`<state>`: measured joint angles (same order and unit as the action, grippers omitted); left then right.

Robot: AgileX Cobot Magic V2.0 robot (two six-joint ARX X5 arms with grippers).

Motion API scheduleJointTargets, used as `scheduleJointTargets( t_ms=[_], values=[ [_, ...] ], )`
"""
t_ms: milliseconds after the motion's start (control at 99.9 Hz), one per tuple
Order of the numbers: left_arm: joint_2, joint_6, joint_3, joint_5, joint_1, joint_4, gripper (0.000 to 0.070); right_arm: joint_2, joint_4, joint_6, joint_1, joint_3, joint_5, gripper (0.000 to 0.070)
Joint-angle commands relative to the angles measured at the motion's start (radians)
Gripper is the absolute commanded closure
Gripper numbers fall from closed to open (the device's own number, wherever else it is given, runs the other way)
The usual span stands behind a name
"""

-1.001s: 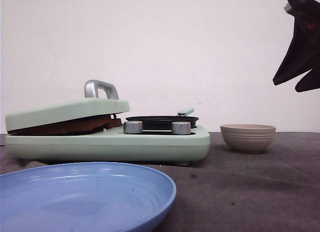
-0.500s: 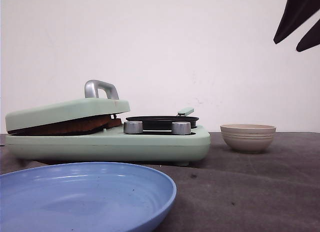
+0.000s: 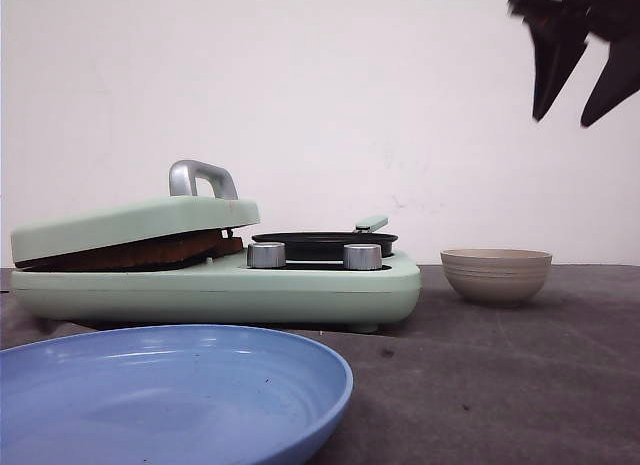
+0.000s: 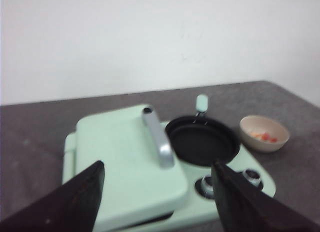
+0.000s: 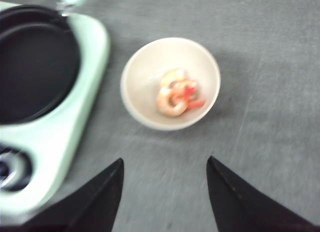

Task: Make breakfast with bread and shrimp
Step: 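Lower the right gripper to the cream shrimp bowl rim and grasp it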

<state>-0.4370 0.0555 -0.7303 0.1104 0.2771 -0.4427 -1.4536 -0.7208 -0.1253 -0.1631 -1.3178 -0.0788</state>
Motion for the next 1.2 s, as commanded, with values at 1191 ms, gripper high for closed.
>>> scheduleJointTargets(
  t_ms=[1191],
  values=[
    [0.079, -0.025, -0.002, -0.01, 0.002, -0.12, 0.0351, -0.563, 0.197, 0.028, 0.114, -0.202, -0.057, 0.0376]
  ],
)
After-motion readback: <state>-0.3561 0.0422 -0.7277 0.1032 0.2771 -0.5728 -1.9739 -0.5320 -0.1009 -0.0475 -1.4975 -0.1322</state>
